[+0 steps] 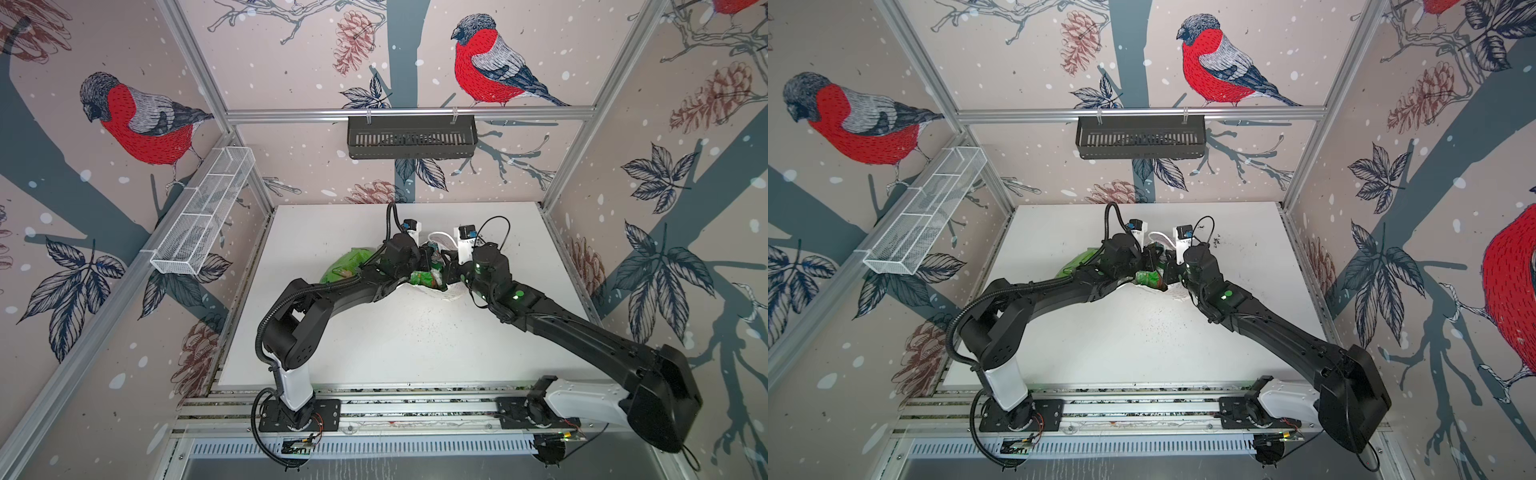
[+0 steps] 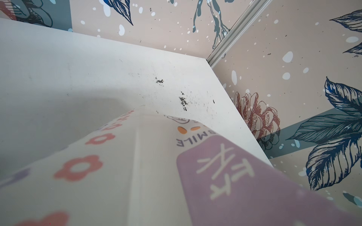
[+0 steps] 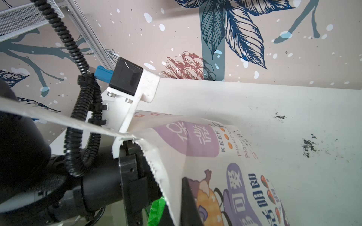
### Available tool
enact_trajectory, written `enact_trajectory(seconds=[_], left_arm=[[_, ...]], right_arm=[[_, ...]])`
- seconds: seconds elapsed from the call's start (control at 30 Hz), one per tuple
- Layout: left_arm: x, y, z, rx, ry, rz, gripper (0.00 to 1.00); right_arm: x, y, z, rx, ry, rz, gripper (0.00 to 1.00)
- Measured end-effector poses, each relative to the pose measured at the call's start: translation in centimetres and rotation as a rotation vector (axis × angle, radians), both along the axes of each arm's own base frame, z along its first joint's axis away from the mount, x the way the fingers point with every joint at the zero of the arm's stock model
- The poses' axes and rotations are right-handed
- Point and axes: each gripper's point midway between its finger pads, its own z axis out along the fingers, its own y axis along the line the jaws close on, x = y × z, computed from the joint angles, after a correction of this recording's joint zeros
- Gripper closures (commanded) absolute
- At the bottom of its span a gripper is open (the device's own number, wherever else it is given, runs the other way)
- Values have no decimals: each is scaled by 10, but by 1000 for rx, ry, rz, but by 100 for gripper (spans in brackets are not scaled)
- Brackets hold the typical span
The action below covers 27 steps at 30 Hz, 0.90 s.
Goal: Take the snacks out of the paper bag
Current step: Pick up the snack from the paper bag.
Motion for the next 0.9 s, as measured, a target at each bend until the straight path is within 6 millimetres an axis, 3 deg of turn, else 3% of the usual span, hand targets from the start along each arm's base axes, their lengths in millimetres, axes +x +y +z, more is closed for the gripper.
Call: enact_trajectory(seconds=[0.33,0.9], left_arm=[[-15,16,15,18,-8,12,100],[-45,35,68,-9,-100,-27,100]], right_arm=[[-2,2,3,15,-5,14,100],[5,-13,7,49,-5,-44,100]])
